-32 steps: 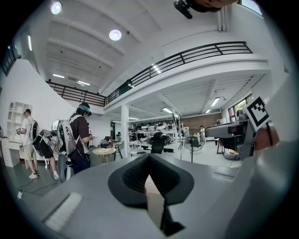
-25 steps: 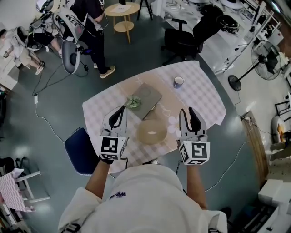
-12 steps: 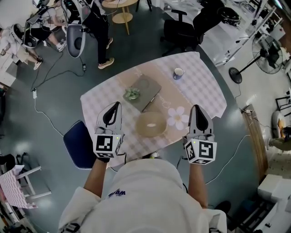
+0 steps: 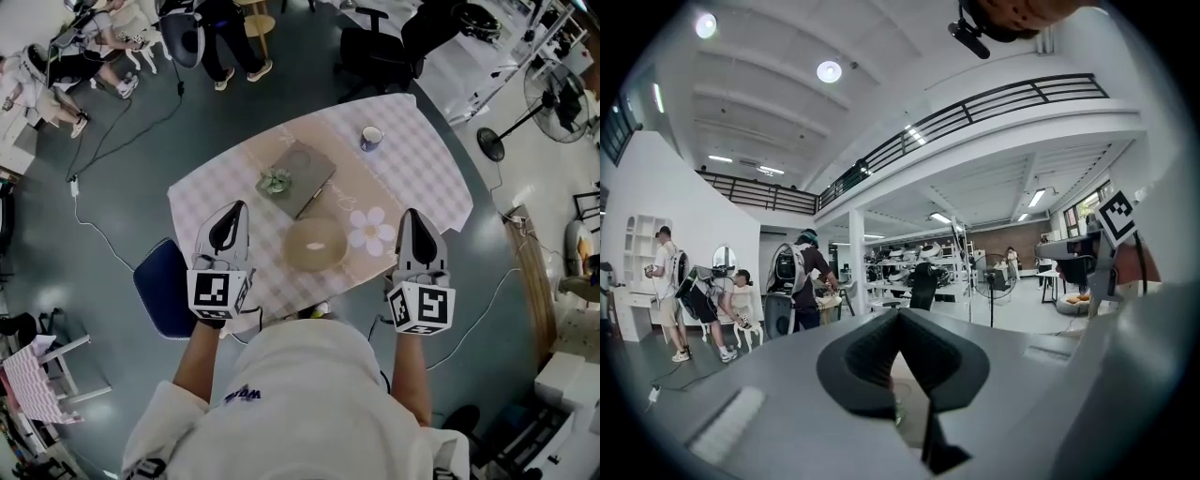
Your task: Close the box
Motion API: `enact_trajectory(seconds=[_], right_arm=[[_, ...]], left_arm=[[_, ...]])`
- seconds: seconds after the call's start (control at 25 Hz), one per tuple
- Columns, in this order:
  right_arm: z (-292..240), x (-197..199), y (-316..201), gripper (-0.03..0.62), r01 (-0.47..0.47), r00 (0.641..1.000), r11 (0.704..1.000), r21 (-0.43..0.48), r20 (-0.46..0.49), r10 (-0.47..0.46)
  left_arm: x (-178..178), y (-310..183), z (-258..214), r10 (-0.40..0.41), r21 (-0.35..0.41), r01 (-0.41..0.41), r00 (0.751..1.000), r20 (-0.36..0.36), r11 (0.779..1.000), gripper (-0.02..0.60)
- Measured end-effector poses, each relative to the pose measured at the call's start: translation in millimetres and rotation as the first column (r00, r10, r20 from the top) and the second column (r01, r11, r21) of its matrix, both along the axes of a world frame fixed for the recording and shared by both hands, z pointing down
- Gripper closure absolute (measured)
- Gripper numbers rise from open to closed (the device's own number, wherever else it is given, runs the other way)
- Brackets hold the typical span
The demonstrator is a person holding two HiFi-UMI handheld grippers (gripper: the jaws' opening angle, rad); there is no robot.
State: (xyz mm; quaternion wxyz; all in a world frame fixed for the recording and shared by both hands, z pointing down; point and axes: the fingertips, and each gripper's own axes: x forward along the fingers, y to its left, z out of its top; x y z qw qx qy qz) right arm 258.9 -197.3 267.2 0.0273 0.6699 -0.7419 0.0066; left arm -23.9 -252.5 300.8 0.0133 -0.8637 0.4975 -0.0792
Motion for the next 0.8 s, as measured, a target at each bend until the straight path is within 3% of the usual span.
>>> enact_trajectory(seconds=[0.36,0.8], right_arm=[[4,9,5,0.591,-0.021,1.0,1.0,-0.021,-0.014,0.02],[6,10,10,0.591,-0.022,1.0,0.999,-0.027,-0.015,0.022]], left_arm=[[4,7,-3,0.028,0.02,-0.027,0.998,-0.05,0.999,0.58],[12,8,-4,0.044,0.021,-0.043,0.998,-0.048,0.999,0.58]])
